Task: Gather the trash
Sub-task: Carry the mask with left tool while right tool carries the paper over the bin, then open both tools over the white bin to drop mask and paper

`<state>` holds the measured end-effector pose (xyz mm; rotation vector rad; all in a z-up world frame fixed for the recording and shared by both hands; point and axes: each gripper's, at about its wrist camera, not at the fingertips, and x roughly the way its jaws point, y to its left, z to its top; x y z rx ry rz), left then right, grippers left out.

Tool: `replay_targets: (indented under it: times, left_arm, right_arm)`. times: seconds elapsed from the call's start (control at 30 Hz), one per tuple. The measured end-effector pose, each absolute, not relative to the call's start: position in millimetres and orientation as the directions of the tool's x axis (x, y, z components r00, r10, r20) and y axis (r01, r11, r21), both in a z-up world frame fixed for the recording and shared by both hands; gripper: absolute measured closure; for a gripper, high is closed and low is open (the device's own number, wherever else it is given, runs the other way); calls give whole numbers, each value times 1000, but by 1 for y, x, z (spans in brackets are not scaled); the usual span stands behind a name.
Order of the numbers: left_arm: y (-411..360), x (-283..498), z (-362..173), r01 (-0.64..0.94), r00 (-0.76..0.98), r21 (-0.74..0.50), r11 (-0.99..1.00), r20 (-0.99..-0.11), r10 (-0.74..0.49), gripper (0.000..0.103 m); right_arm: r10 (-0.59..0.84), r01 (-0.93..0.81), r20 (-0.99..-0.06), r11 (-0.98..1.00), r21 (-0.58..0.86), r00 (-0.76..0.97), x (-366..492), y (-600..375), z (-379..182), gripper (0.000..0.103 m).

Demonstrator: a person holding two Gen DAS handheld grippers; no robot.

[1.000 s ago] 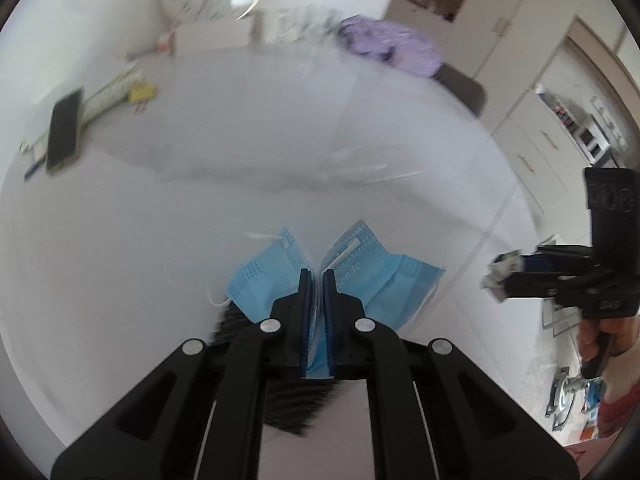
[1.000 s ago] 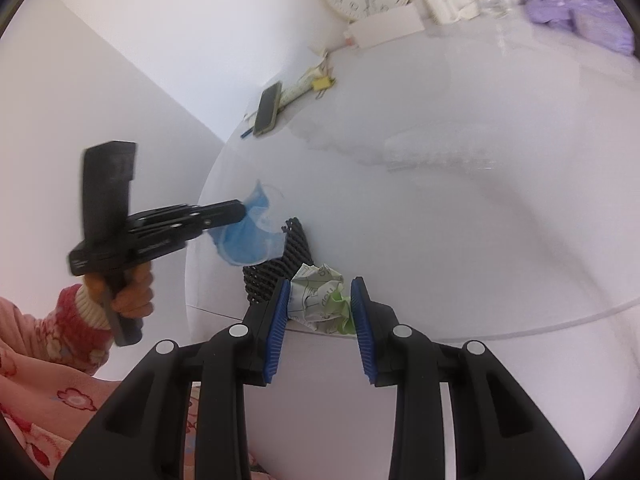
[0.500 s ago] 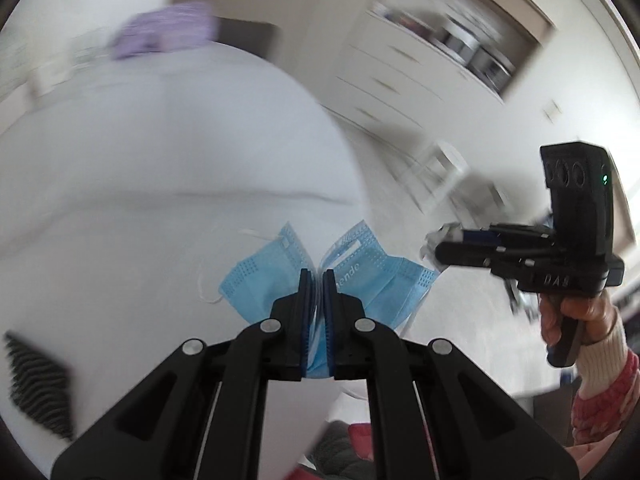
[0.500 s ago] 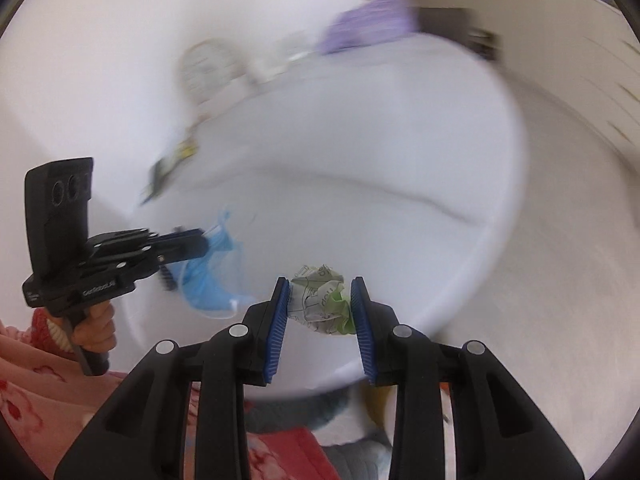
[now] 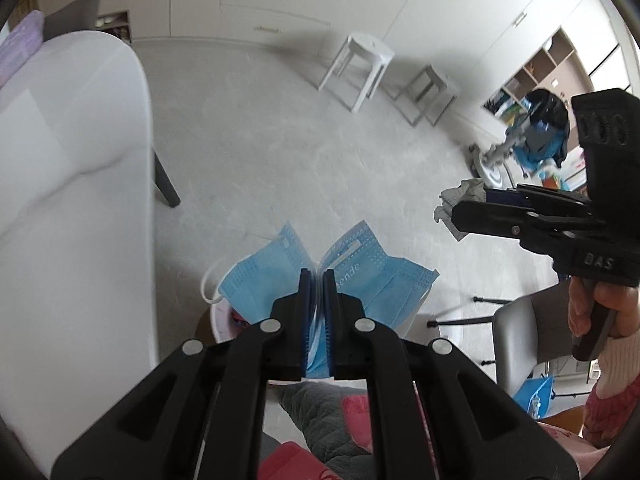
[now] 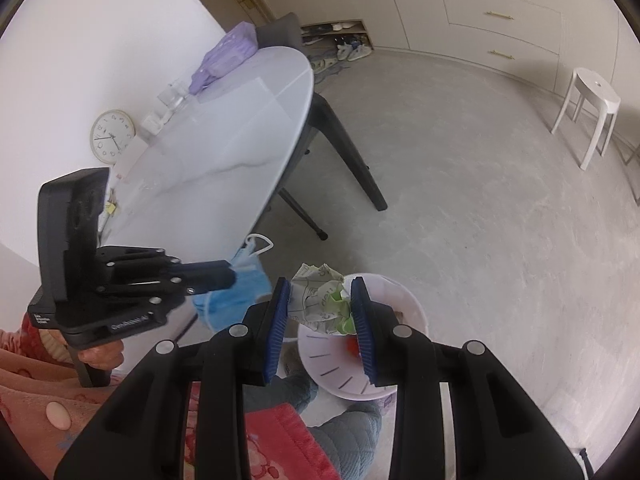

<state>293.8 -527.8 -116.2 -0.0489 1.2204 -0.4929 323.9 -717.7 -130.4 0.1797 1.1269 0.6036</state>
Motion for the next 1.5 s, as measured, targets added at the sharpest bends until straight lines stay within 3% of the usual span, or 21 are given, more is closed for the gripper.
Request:
replay_targets:
  times: [0.23,0.3,0.33,0.37,0.43,0.57,0.63,1.1,1.13,1.17,1.27,1.37,1.5]
  left_arm:
    - [-548,308,-130,310,214,-272,911,-914,-345,95]
    - [-544,310,-131,298,212,-262,918,-919,-331,86]
    - [-544,310,-131,292,214,-255,922,-922,-323,72]
    - [-543,309,-129,282,226,-242,928,-924,-309,50]
    - [-538,305,-124,270,262,-201,942,-926,-273,33]
    - [-529,302,-112,263,293,-173,949,-923,-250,14]
    - [-527,302,-109,250,304,-150,957,-926,-224,9]
    - [-500,286,-89,179,359,-122,976,-916,-181,8]
    - [-497,285,-88,173,363,-122,977,-914,-179,8]
    - [-495,284,-88,169,367,-123,978,-913,-178,8]
    - [-487,280,-85,148,379,-121,981,-910,-169,8]
    - [-482,277,-84,132,383,-125,983,-908,-167,8]
    - [-478,276,-83,113,381,-130,985,-910,-164,8]
  right_arm:
    - [553,-379,-786,814,440,275,329,-735,-137,70]
    - [559,-379,-782,811,446,275,330,-735,-138,70]
    - [560,-379,-782,810,447,275,329,-738,-137,70]
    - [562,-379,-780,809,449,275,330,-739,-137,70]
    - [566,-377,-778,807,455,273,330,-741,-139,70]
    - [570,-370,-777,805,463,267,331,-741,-143,69]
    - [570,-371,-779,804,465,261,333,-739,-146,69]
    - [495,-435,-858,808,397,136,332,-679,-188,66]
    - [493,-440,-861,804,400,120,331,-674,-192,57]
    - [491,-445,-865,801,401,105,330,-668,-195,40]
    - [458,-436,-883,819,374,102,329,-660,-198,13]
    - [433,-400,-894,844,357,116,332,-662,-196,4]
    - [424,-354,-897,863,359,124,338,-668,-195,3]
